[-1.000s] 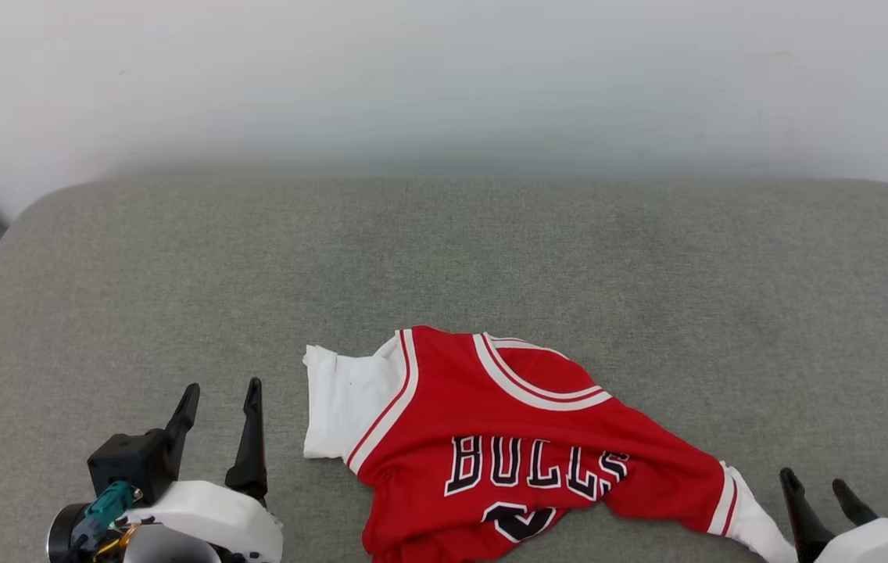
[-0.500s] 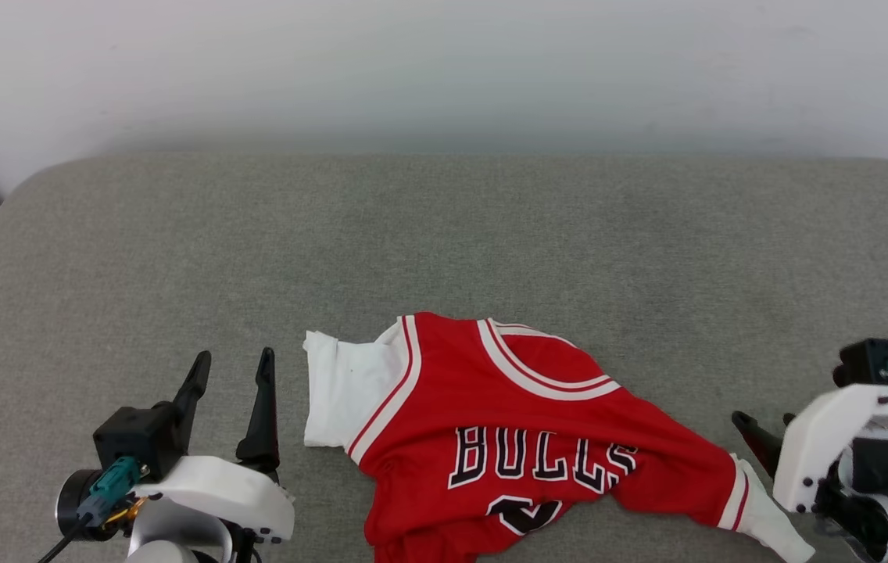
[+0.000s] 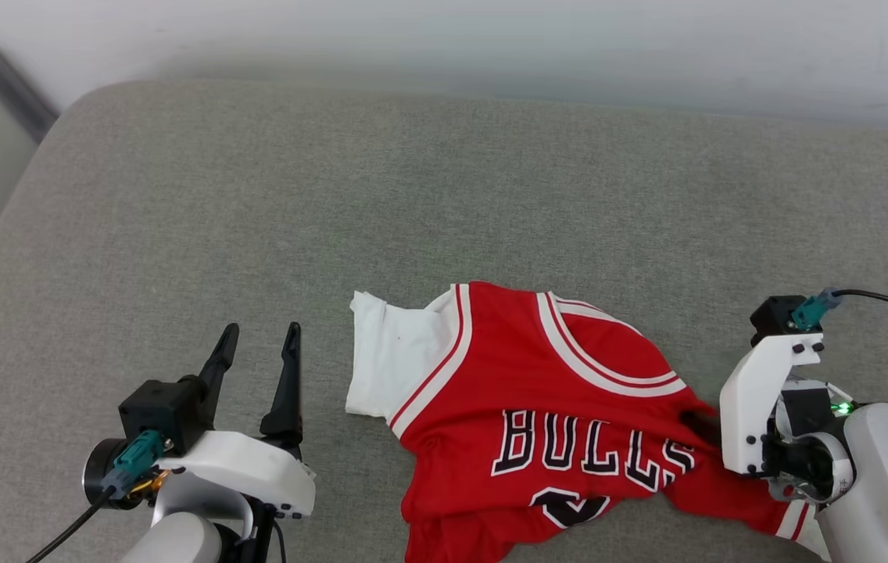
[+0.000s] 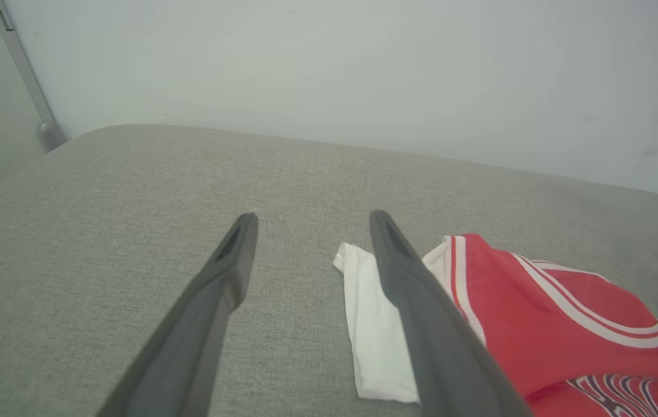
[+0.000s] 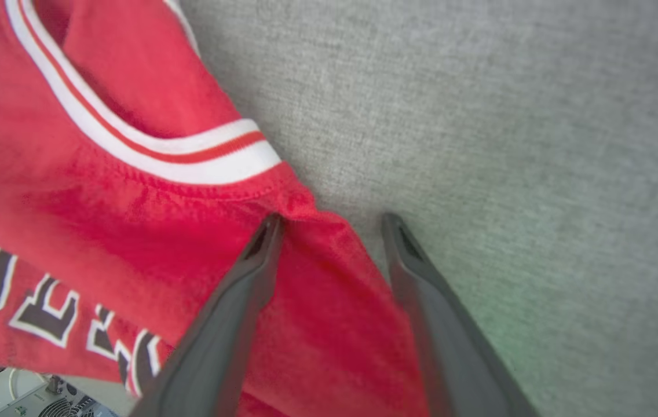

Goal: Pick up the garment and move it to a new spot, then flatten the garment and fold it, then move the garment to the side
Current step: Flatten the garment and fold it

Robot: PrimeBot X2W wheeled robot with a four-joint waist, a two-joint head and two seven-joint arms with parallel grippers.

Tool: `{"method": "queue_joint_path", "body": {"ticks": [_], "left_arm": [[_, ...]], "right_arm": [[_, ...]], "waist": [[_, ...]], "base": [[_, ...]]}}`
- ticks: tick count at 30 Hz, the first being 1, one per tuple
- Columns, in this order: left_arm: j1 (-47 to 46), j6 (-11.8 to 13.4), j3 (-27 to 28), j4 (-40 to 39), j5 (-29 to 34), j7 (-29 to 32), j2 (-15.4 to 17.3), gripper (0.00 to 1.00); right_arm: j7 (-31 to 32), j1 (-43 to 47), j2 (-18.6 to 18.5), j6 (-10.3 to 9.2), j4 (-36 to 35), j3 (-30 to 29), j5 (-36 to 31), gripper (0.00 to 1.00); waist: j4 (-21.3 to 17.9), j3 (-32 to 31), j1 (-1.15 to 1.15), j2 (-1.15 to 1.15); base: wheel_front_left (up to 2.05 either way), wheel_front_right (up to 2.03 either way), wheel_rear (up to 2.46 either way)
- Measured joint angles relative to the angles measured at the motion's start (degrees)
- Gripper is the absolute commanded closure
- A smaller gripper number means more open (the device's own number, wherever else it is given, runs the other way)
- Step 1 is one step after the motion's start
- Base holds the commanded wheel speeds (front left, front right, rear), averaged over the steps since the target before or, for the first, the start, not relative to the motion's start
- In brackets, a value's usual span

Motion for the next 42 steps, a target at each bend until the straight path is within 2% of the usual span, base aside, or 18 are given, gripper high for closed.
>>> {"method": "queue_joint_path", "body": {"ticks": [1,5,10,14,17,18,21,28,32,37,42], "left_arm": [[-0.1,0.0,0.0,0.3,0.0,-0.1,-0.1,0.0],[-0.1,-0.1,0.2,1.1,-0.1,-0.3,-0.2,0.0],[0.2,-0.1,0.1,1.4,-0.2,-0.3,0.0,0.0],[0.4,0.1,-0.1,1.2,-0.2,-0.2,0.0,0.0],[0.6,0.3,-0.3,1.1,-0.2,-0.1,0.0,0.0],[0.7,0.4,-0.5,1.0,-0.2,-0.1,-0.2,0.0],[0.8,0.4,-0.7,1.0,-0.2,-0.1,-0.4,0.0],[1.9,0.8,-0.6,1.4,-0.5,-0.3,-0.2,0.0],[2.4,1.2,-0.4,1.5,-0.6,-0.4,-0.1,0.0],[3.2,1.9,-0.4,0.9,-0.6,-0.5,0.1,0.0],[3.1,1.8,-0.7,0.2,-0.5,-0.5,0.0,0.0]], "right_arm": [[-1.1,-0.2,0.0,-0.05,0.0,0.3,0.3,1.0],[-7.1,-1.2,0.9,-0.07,-1.2,2.2,0.4,1.0],[-14.8,-3.1,2.9,0.02,-7.2,4.7,-0.7,1.0],[-17.7,-1.0,5.4,0.01,-12.5,8.5,-2.0,1.0],[-18.2,4.6,7.1,0.02,-14.0,12.8,-0.7,1.0],[-19.2,8.7,7.4,0.02,-11.9,13.7,-0.4,0.0],[-23.5,10.7,7.8,0.02,-10.4,13.1,-0.5,0.0],[-40.4,12.6,8.6,0.02,-13.6,9.9,-1.6,0.0],[-45.1,14.3,8.8,0.02,-15.0,5.4,-3.0,0.0],[-39.9,16.1,8.6,0.02,-13.5,-4.4,-3.9,0.0],[-26.7,12.8,4.5,0.01,-8.5,-10.1,-4.4,0.0]], "waist": [[0.2,0.1,0.0,0.0],[0.0,-0.5,0.0,0.0],[-1.2,-1.7,0.0,0.0],[-2.1,-2.7,0.0,0.0],[-2.6,-3.1,0.0,0.0],[-2.9,-3.3,0.0,0.0],[-3.1,-3.4,0.0,0.0],[-3.5,-4.9,0.0,0.0],[-3.8,-6.3,0.0,0.0],[-4.4,-7.3,0.0,0.0],[-4.6,-6.6,0.0,0.0]], "base": [[0.0,0.0,0.0],[0.0,0.0,0.0],[0.0,0.0,0.0],[0.0,0.0,0.0],[0.0,0.0,0.0],[0.0,0.0,0.0],[0.0,0.0,0.0],[0.0,0.0,0.0],[0.0,0.0,0.0],[0.0,0.0,0.0],[0.0,0.0,0.0]]}}
